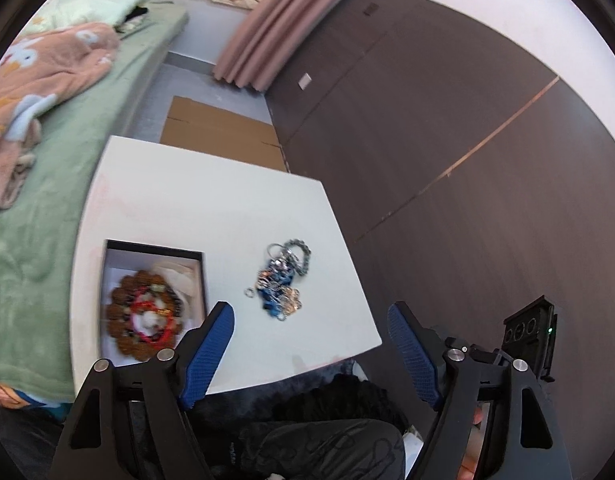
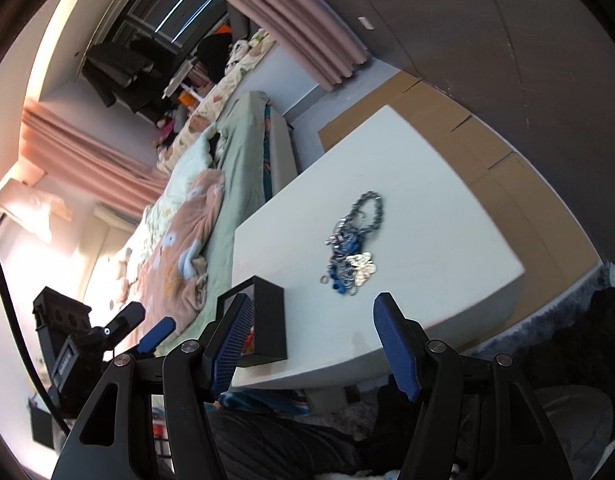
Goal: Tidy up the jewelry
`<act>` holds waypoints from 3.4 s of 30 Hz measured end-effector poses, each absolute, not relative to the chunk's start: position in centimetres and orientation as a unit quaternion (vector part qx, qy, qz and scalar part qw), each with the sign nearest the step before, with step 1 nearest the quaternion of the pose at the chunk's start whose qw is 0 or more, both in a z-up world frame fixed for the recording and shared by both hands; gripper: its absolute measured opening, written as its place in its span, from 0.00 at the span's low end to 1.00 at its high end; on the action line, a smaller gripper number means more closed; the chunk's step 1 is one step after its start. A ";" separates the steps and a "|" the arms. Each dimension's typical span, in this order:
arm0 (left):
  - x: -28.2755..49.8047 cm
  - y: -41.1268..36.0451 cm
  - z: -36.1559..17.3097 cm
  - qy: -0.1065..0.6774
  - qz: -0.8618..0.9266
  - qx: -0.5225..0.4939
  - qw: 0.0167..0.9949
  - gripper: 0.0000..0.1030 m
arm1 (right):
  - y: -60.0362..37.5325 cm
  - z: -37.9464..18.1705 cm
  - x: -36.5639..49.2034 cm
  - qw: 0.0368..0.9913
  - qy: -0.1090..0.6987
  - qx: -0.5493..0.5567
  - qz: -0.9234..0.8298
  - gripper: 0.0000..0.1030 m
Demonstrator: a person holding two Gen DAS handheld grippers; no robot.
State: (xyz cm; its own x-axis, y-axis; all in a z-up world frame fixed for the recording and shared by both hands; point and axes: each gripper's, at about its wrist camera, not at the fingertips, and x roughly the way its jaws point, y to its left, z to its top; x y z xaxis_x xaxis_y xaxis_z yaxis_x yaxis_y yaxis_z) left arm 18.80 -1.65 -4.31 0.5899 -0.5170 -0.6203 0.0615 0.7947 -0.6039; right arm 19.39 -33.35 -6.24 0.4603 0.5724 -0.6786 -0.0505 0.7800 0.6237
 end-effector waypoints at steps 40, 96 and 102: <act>33.5 -9.7 -17.1 0.530 -0.160 -0.169 0.815 0.13 | -37.4 -14.6 25.5 0.781 0.536 0.295 0.125 0.62; 23.6 3.6 7.3 0.294 -0.208 -0.243 0.901 0.12 | -25.6 -15.1 27.5 0.773 0.602 0.141 0.139 0.27; 22.7 4.2 11.2 0.256 -0.211 -0.236 0.913 0.12 | -26.7 -12.7 26.7 0.781 0.579 0.176 0.156 0.27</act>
